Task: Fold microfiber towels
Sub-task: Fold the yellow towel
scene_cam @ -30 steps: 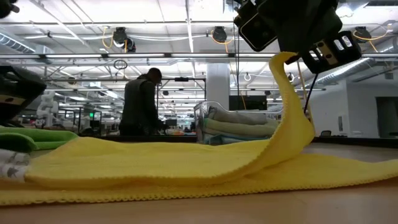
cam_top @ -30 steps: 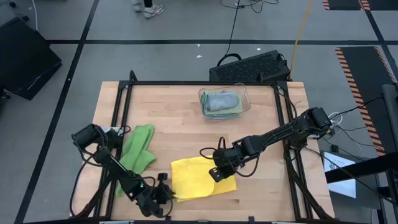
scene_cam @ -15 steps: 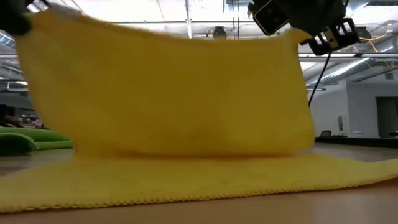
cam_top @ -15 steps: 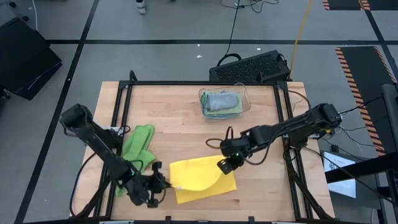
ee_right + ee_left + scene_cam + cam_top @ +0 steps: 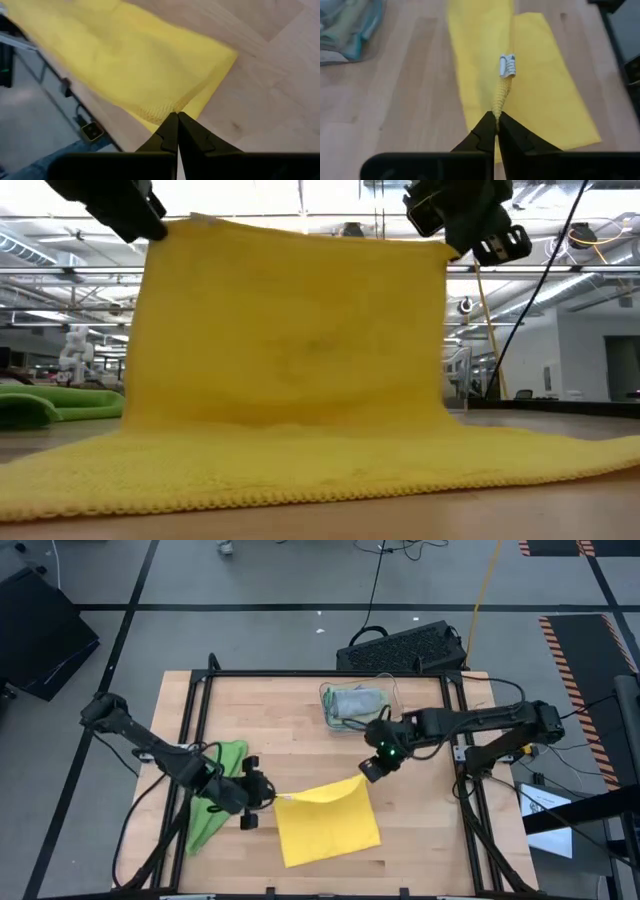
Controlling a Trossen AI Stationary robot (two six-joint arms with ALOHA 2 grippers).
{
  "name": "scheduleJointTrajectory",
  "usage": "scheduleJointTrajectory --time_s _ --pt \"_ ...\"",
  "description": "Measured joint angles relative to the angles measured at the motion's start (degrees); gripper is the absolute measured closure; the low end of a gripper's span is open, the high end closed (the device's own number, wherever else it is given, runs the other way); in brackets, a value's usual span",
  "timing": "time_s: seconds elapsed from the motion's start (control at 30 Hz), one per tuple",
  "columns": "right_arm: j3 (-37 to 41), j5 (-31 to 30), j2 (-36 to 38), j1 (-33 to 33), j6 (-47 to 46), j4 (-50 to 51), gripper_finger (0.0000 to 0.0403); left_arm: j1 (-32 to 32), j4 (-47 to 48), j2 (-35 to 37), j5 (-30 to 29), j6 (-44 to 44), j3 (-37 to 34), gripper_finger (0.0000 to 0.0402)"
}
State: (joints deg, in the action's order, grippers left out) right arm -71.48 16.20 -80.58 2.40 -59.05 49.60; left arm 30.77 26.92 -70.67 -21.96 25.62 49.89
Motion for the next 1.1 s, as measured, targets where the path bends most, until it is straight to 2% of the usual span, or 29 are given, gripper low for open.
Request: scheduleJointTrajectory --time_s 0.2,0.33,0.5,0.7,0.83,0.93,1.0,1.1 --pt "0.0 0.6 1.7 0.7 -0.4 0.1 0.0403 0.2 -0.2 -0.2 5.8 3.6 0.0 0.0393" --pt "0.0 0.6 1.3 4.5 -3.4 -0.9 0.0403 1.8 0.2 -2.2 6.5 5.2 0.0 0.0384" --pt "0.0 -1.4 0.7 8.3 -6.3 -0.8 0.0403 3.2 -0.2 -4.9 7.1 6.7 0.0 0.0396" --pt "5.6 -1.5 0.6 11.5 -10.8 -5.1 0.0403 4.2 -3.2 -8.7 10.2 7.3 0.0 0.0385" --pt "11.1 -1.3 0.6 13.6 -14.8 -14.6 0.0403 4.6 -7.0 -11.0 12.2 7.3 0.0 0.0396" --pt "16.1 -3.8 0.6 15.7 -20.3 -27.6 0.0402 4.6 -8.8 -12.1 12.5 7.3 0.0 0.0388" --pt "19.1 -8.6 0.6 17.7 -23.5 -36.5 0.0395 4.4 -9.7 -12.4 12.5 7.5 0.0 0.0384" --pt "23.1 -17.3 0.6 21.2 -24.8 -43.4 0.0371 4.1 -9.7 -12.5 12.3 7.6 0.0 0.0390"
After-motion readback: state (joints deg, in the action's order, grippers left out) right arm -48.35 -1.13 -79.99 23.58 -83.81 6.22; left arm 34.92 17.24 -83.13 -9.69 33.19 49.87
